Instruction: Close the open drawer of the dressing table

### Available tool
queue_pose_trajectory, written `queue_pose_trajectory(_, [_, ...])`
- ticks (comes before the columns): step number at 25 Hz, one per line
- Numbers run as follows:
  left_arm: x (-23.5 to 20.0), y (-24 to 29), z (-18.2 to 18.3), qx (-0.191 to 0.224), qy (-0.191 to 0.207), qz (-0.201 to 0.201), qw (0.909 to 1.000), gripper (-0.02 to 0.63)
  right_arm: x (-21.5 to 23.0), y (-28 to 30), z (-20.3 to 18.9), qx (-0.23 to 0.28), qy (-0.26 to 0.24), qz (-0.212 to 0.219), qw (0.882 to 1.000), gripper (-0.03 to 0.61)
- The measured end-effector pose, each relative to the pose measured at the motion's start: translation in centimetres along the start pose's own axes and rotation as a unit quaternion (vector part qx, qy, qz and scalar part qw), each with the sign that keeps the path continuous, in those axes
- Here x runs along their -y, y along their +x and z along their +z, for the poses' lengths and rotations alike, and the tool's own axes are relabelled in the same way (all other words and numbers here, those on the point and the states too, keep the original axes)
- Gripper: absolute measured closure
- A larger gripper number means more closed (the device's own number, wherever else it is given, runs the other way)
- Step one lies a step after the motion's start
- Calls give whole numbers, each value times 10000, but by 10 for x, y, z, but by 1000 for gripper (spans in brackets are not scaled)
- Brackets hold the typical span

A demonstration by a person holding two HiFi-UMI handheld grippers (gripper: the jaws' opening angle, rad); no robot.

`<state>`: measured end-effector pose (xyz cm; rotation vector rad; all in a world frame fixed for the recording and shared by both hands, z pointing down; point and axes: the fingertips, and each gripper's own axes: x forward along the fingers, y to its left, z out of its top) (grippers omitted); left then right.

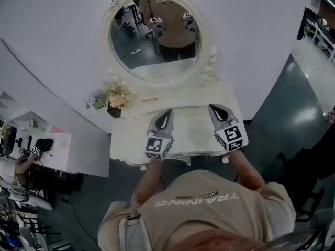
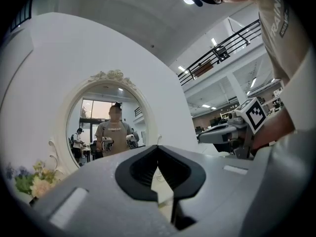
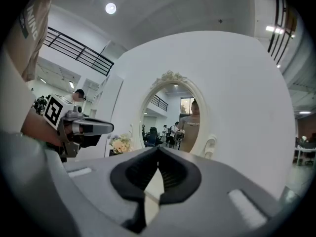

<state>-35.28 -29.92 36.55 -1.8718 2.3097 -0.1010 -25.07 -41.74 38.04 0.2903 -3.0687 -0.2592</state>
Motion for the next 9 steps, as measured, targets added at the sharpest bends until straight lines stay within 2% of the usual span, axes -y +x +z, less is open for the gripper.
queue_pose_trajectory(9, [-34, 31, -40, -228, -138, 52, 9996, 614, 9, 40, -23, -76, 147, 95, 9998, 574])
